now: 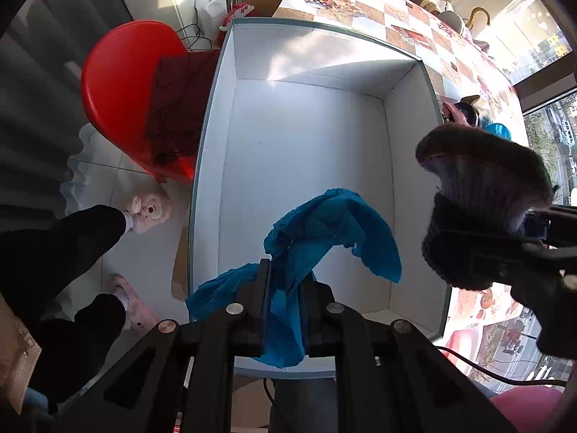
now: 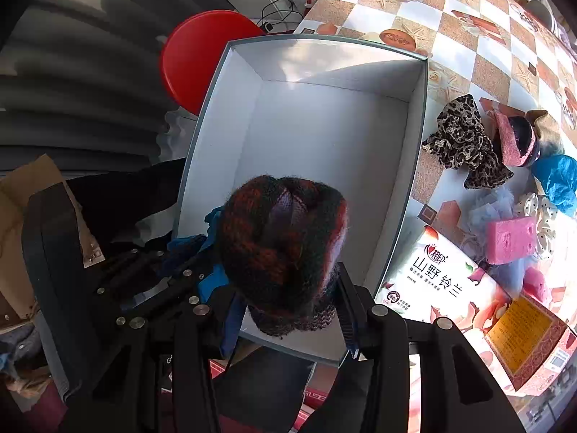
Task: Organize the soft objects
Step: 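Carry the blue cloth and knit hat over the white box with both tools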
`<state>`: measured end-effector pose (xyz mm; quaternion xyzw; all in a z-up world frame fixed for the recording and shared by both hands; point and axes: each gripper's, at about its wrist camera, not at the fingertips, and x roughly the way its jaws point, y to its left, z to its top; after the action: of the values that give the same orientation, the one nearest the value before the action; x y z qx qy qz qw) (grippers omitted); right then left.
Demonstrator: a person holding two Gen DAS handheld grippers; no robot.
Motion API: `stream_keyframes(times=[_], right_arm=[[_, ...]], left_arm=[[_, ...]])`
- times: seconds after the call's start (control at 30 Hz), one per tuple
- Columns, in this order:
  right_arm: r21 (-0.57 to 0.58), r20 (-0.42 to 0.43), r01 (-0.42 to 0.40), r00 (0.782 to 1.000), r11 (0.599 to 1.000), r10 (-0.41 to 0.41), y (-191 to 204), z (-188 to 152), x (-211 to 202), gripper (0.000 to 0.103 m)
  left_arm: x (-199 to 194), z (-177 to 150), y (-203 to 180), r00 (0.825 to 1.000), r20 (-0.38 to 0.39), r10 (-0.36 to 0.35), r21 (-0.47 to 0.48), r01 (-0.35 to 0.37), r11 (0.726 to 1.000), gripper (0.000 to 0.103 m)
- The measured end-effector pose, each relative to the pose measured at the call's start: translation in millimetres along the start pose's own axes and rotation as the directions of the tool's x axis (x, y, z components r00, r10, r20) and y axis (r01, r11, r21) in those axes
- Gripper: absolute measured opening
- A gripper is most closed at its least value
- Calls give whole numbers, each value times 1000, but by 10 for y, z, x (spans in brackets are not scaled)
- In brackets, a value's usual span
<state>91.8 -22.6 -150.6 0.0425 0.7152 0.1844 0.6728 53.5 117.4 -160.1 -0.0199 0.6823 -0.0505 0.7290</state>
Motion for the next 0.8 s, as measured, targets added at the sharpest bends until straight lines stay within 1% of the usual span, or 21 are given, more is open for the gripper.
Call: stream_keyframes(times=[0.5,0.8], right_arm=[[15,-6,-20,1000,1000,20,-58,4,49,47],[19,-7,-24,1000,1000,24,-74,4,75,47]], left_arm=[[79,2,-93,1000,-27,12,13,-11,1000,15],[77,0,-109,1000,-27,14,17,-14,1000,15]])
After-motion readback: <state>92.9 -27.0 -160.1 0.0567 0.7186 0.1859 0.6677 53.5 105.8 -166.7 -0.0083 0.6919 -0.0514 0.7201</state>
